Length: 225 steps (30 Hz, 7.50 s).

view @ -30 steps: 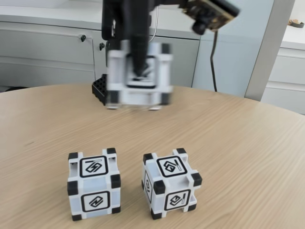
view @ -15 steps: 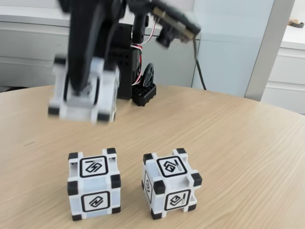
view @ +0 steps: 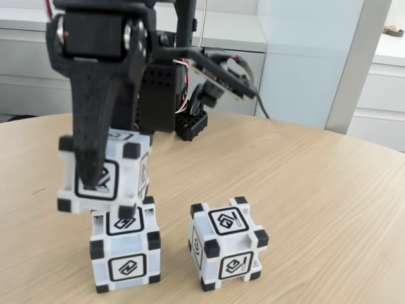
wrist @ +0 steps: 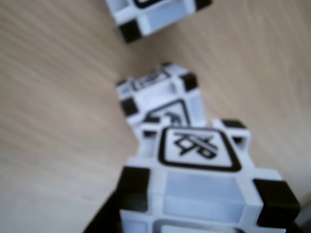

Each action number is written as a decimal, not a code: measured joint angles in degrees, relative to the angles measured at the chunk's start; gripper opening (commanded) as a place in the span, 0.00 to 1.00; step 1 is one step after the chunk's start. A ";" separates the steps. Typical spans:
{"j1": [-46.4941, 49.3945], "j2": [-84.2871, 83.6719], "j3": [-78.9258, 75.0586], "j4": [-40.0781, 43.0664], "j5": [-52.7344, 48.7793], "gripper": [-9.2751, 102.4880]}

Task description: Stack cubes from left to right.

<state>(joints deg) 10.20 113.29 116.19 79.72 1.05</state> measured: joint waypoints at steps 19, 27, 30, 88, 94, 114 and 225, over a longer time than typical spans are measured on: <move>-1.32 -6.50 -1.67 0.18 1.14 0.34; -2.29 -6.94 -1.58 -0.09 -2.02 0.39; -2.37 -6.77 -1.58 -0.09 -3.52 0.41; -24.08 -4.66 -1.49 -0.18 5.01 0.08; -24.08 6.42 -1.49 -0.09 0.53 0.08; -2.72 21.53 -1.49 0.00 -15.56 0.08; -23.99 2.55 -10.99 12.66 7.73 0.08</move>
<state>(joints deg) -13.80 115.84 105.21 92.37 8.79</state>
